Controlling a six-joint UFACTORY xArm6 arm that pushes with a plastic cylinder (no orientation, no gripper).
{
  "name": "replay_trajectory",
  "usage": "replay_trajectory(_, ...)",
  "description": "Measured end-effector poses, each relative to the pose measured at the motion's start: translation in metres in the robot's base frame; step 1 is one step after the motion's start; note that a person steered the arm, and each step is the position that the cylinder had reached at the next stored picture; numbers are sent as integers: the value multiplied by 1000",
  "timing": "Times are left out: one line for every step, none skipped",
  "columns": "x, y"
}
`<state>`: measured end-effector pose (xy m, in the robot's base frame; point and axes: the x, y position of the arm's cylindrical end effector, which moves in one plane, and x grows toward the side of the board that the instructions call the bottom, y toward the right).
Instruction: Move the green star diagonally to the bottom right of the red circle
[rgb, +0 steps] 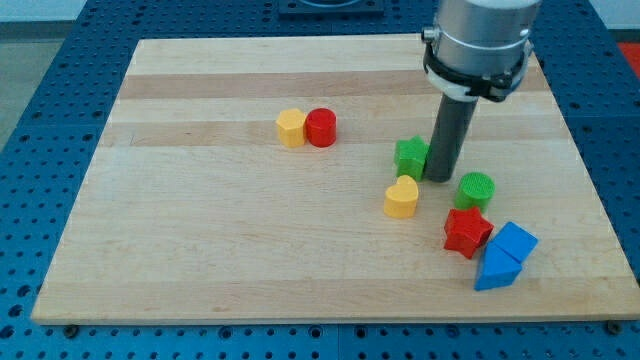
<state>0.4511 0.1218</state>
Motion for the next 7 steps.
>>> replay_trajectory(-18,0)
replay_trajectory(-20,0)
replay_trajectory(-3,0)
replay_trajectory(11,0)
replay_trajectory(10,-3)
replay_trajectory(3,-4)
replay_trajectory(-3,-10)
